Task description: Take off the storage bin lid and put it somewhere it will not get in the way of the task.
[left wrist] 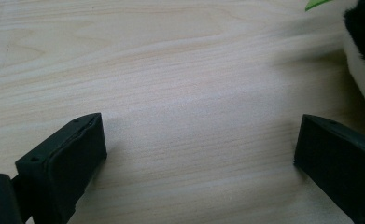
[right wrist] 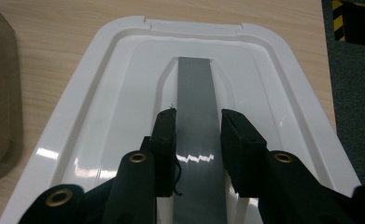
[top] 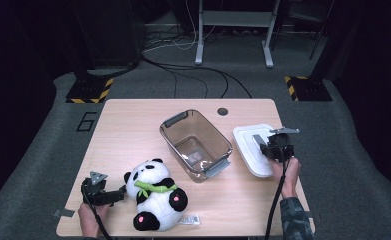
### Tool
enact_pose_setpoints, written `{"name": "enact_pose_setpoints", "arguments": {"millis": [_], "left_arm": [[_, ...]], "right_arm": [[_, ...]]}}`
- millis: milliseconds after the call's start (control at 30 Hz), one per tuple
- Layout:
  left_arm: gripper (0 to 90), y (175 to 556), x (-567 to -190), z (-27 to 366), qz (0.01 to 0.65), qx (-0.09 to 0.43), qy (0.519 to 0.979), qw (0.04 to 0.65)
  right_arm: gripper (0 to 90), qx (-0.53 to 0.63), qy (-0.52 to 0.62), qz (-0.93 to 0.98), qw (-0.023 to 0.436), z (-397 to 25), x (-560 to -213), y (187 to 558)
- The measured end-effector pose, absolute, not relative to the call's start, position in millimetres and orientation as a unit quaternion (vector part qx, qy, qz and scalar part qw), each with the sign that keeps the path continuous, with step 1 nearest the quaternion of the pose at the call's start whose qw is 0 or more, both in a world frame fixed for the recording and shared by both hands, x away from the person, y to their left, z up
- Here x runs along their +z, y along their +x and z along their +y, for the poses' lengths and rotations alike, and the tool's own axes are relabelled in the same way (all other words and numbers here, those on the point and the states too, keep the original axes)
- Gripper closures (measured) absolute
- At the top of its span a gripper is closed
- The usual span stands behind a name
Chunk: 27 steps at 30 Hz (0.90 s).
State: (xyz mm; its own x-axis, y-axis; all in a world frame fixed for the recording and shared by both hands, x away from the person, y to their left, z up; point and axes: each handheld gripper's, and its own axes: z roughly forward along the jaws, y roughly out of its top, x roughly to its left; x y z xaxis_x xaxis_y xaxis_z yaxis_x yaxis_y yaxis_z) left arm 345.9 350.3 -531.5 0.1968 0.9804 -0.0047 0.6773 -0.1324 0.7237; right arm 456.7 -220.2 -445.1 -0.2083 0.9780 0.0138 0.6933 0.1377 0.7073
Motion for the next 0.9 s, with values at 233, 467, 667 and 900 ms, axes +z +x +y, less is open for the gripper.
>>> {"name": "enact_pose_setpoints", "arguments": {"millis": [233, 467, 667, 900], "left_arm": [[2.1, 345.9, -531.5, 350.3, 0.583, 0.248, 0.711, 0.306], [2.0, 345.9, -531.5, 350.3, 0.583, 0.248, 0.711, 0.306], [2.0, 345.9, -531.5, 350.3, 0.583, 0.248, 0.711, 0.306], [2.0, 345.9, -531.5, 350.4, 0.583, 0.248, 0.711, 0.306]], "right_arm": [[66.4, 0.296, 0.59, 0.716, 0.228, -219.3, -457.7, 460.8], [66.4, 0.291, 0.593, 0.715, 0.227, -220.8, -465.3, 464.7], [66.4, 0.284, 0.594, 0.718, 0.226, -219.2, -470.7, 467.3], [66.4, 0.272, 0.592, 0.726, 0.219, -216.7, -480.2, 471.0]]}}
